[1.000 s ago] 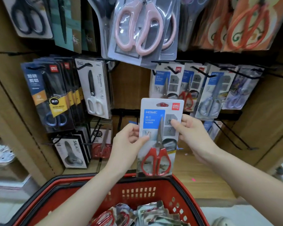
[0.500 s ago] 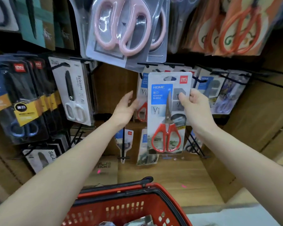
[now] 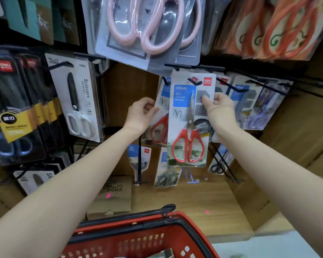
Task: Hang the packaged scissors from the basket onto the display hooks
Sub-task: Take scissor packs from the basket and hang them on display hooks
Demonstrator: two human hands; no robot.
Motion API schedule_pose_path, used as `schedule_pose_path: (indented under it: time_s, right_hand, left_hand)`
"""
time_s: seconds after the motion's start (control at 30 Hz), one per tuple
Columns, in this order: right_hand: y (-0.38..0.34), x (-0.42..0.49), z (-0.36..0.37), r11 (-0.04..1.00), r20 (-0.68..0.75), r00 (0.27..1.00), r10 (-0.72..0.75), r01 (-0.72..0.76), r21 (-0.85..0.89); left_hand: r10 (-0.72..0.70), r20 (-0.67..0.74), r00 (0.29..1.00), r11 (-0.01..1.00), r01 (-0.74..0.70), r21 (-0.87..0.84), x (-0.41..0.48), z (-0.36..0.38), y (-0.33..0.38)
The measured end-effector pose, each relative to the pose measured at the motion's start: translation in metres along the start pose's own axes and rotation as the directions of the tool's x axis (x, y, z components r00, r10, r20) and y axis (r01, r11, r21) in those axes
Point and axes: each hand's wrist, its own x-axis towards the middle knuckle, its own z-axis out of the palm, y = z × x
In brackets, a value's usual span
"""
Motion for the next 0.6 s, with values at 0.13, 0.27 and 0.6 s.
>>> schedule_pose_path:
  time_s: [0.13,0.27,0.6]
  right_hand:
    - [0.004,0.018,0.019,0.996,-0.046,0.996,0.075,-0.077,-0.045]
    - [0.004,0.032,0.028,0.987,-0.072,0.985,0.157,-0.158,-0.016]
    - [0.013,0.0,0.015,0.926,-0.043,0.997,-0.059,0.039,-0.374]
  left_hand:
    - [0.091,-0.021,0.996,0.994,-0.089,0.07,0.001,-0.012,0.001]
    - [0.106,-0.009,0.994,0.988,-0.104,0.114,0.001,-0.013,0.0]
    - [0.15,0.088,0.985,0.956,-0.167,0.242,-0.049,-0.04,0.004]
